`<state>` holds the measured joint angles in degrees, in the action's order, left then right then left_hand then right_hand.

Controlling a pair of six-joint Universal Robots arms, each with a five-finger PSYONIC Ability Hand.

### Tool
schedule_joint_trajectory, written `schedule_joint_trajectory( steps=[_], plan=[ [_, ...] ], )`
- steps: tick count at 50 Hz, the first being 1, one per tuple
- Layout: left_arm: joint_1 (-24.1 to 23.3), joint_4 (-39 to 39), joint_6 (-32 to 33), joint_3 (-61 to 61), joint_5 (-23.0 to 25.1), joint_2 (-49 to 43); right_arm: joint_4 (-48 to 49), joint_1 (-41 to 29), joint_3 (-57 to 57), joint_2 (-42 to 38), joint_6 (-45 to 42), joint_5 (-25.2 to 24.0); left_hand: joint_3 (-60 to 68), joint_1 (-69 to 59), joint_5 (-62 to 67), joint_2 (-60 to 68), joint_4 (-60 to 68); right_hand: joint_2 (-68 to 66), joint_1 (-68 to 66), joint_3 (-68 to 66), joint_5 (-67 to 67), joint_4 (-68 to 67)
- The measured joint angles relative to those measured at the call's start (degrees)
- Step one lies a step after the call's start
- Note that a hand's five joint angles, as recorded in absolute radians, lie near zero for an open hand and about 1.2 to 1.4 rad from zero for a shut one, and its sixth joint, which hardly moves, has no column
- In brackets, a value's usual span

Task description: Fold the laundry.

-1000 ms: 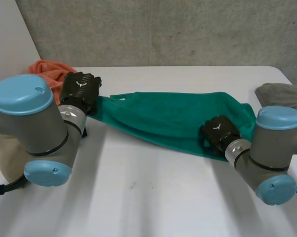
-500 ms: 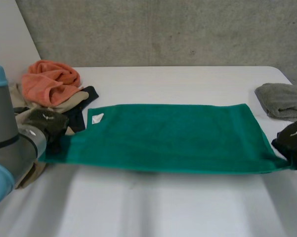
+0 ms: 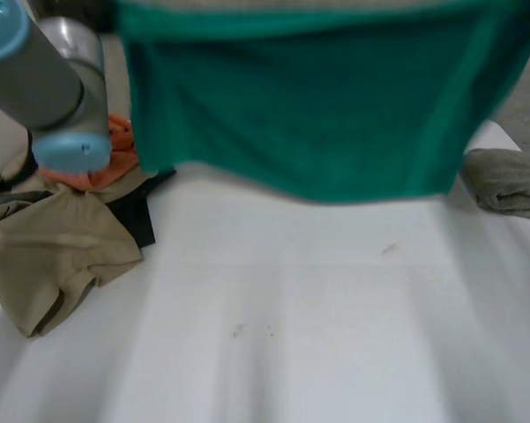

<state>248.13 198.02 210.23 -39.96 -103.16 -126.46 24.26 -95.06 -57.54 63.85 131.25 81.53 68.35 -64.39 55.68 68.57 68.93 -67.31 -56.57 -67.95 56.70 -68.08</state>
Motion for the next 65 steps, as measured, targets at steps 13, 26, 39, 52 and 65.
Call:
schedule_joint_trajectory(
  steps=[13, 26, 39, 52, 65],
  plan=[
    [-0.25, 5.48, -0.64, -8.71, -0.09, 1.90, 7.65, -2.55, -6.64, 0.59, 1.55, 0.60, 0.00, 0.00, 0.00, 0.02, 0.01, 0.00, 0.00, 0.00, 0.43, 0.00],
    [-1.55, 3.65, -3.32, -33.70, 0.03, 1.52, 1.65, -1.77, -27.85, 0.04, 1.72, -4.04, 0.04, 0.00, 0.00, 0.06, 0.02, 0.00, 0.00, 0.00, 0.44, -0.02],
    [-2.92, -16.16, -3.02, -50.78, 0.07, 10.84, -31.89, 6.54, -35.63, 8.27, -4.02, -5.72, 0.04, 0.00, 0.00, 0.06, 0.03, 0.00, 0.00, 0.00, 0.43, -0.02],
    [-4.30, -31.92, 2.50, -62.20, 0.13, 23.98, -54.48, 15.84, -44.32, 19.17, -24.17, -5.17, 0.04, 0.00, 0.00, 0.06, 0.03, 0.00, 0.00, 0.00, 0.43, -0.02],
    [-4.98, -23.71, 3.26, -50.99, -1.22, 11.39, -39.30, 13.06, -42.46, 13.14, -21.70, -4.72, 0.04, 0.00, 0.00, 0.06, 0.03, 0.00, 0.00, 0.00, 0.43, -0.03]
  ],
)
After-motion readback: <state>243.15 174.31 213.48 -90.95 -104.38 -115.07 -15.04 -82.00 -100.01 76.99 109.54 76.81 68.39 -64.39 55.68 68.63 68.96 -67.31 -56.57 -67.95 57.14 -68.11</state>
